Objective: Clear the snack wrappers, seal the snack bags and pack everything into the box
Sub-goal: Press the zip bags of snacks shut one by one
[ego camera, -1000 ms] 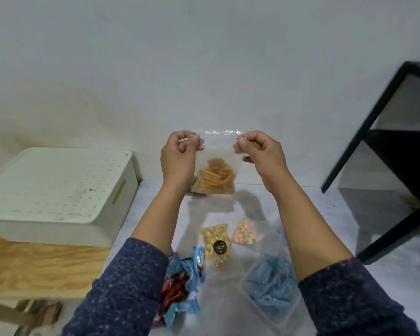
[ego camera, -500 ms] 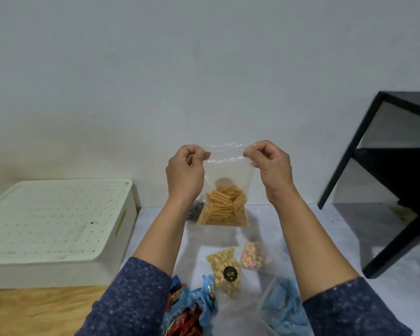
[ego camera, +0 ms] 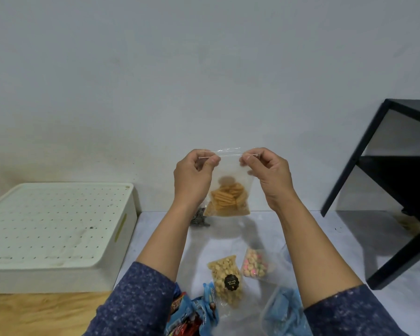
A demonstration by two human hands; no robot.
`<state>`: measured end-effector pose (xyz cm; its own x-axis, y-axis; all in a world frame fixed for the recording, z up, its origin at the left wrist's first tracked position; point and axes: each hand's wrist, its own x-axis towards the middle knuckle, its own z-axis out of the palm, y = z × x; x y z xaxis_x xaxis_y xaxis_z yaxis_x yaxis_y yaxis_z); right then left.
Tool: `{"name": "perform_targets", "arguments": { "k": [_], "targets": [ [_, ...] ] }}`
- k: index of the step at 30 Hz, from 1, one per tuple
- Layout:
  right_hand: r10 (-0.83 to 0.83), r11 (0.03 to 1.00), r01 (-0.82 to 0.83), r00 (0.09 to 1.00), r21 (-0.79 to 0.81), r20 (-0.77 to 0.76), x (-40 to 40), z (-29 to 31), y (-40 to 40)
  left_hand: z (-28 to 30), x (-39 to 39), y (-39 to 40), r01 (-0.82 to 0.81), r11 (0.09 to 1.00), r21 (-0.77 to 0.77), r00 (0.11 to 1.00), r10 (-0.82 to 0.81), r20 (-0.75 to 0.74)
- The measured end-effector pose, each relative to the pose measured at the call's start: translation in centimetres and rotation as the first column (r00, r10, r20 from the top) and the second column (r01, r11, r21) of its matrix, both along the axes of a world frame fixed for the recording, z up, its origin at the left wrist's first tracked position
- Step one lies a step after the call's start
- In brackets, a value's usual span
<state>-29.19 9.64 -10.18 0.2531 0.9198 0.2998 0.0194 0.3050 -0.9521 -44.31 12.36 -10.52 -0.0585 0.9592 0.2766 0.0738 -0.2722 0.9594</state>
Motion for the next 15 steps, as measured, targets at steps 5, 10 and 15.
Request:
{"name": "perform_targets", "arguments": {
  "k": [5,10,15],
  "targets": [
    [0.062,0.997,-0.061,0.998,-0.043,0.021,0.1,-0.3,-0.2,-0.3,-0.2,-0.1,-0.062,0.998,0.011,0.998,0.062,-0.013],
    [0.032,0.999,-0.032,0.999,0.013,0.008,-0.2,-0.3,-0.5,-0.4,0.2,-0.8,-0.08,0.997,0.015,0.997,0.08,-0.005],
    [0.091,0.996,-0.092,0.996,0.022,0.01,-0.2,-0.3,-0.8,-0.2,0.6,-1.1,-0.079,0.997,0.019,0.997,0.078,0.015]
  ]
}}
